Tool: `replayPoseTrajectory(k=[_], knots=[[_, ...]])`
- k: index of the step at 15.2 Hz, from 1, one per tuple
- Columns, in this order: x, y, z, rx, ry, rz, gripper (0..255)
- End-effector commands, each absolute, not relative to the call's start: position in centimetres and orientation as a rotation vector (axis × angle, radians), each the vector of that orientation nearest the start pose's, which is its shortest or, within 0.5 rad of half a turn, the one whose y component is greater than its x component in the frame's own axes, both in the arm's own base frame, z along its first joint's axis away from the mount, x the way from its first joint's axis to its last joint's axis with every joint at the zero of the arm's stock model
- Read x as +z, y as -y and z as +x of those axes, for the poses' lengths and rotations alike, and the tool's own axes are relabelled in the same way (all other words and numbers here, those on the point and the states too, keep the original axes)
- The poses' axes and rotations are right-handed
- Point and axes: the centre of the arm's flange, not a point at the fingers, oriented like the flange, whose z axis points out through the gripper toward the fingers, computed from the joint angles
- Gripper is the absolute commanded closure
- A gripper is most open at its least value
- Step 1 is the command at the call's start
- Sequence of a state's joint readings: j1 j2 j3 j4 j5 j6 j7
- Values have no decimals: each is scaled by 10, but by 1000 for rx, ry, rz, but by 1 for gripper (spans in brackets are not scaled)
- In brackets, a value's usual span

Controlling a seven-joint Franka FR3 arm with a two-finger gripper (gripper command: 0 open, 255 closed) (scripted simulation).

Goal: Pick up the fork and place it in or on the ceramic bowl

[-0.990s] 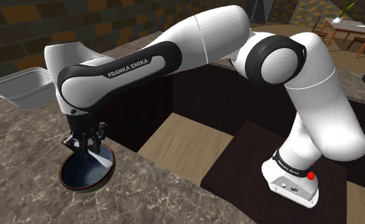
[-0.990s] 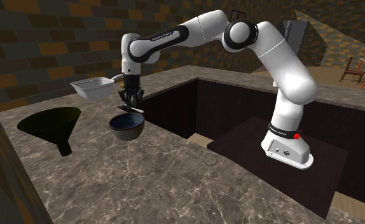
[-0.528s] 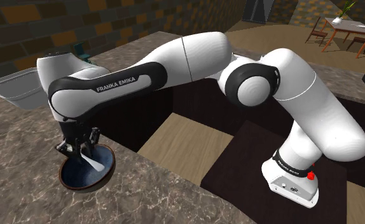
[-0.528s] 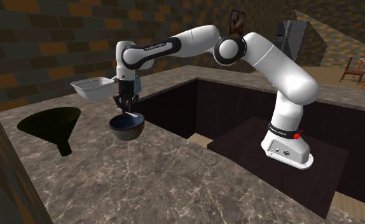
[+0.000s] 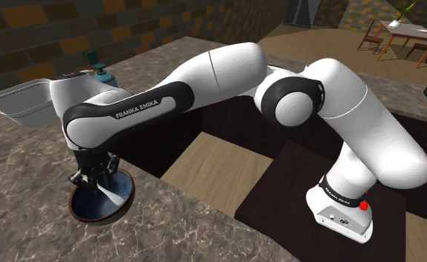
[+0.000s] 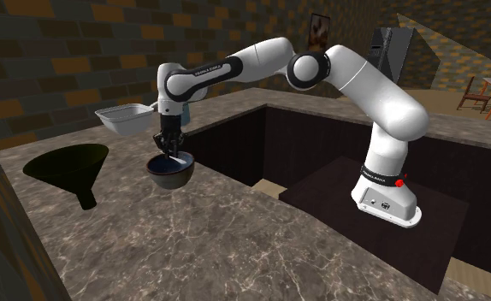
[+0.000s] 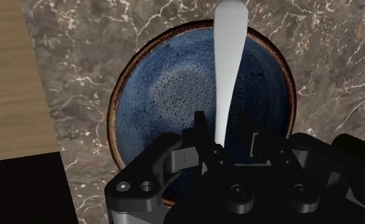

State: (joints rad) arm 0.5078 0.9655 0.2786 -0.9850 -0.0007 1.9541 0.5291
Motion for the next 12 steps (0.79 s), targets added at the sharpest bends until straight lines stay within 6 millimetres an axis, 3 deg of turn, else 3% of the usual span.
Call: replayPoseTrajectory(k=[1, 5, 6, 11, 12], knots=[[284, -494, 608, 168, 202, -2933, 255], [284, -494, 608, 168, 202, -2933, 255], [283, -494, 608, 168, 202, -2933, 0], [284, -494, 608, 168, 202, -2933, 0], [296, -491, 610, 168, 202, -2933, 0]])
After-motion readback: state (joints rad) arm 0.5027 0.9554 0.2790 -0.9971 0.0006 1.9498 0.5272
